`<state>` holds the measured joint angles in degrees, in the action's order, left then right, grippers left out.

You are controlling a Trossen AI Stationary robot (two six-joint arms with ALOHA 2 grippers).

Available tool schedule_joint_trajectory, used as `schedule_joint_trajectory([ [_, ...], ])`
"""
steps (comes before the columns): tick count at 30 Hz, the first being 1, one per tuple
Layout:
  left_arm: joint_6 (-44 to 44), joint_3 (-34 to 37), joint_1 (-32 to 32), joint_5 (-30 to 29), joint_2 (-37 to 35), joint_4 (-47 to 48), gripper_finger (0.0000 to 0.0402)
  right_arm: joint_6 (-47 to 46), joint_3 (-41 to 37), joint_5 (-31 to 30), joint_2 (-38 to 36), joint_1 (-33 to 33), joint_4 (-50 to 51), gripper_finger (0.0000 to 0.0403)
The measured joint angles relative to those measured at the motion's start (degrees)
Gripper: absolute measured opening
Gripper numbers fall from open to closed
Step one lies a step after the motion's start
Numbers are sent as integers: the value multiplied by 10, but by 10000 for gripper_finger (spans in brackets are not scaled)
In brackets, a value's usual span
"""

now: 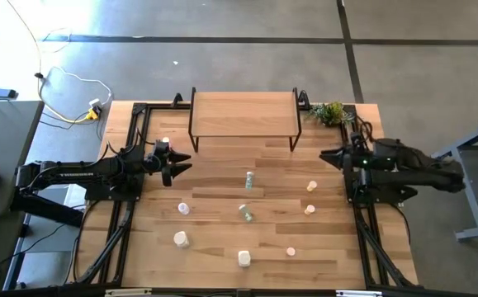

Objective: Pick and place medicine bottles onto shelf by color
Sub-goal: Put the top yellow medicine bottle on the shelf

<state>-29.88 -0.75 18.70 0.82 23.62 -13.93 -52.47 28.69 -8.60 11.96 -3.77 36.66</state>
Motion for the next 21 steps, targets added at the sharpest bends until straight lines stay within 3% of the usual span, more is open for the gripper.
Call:
schedule_joint_trajectory([
  [9,0,0,0,0,0,0,225,-58,63,122,167,0,69,164],
  [21,0,0,0,0,0,0,225,-187,81,138,319,1,139,154],
])
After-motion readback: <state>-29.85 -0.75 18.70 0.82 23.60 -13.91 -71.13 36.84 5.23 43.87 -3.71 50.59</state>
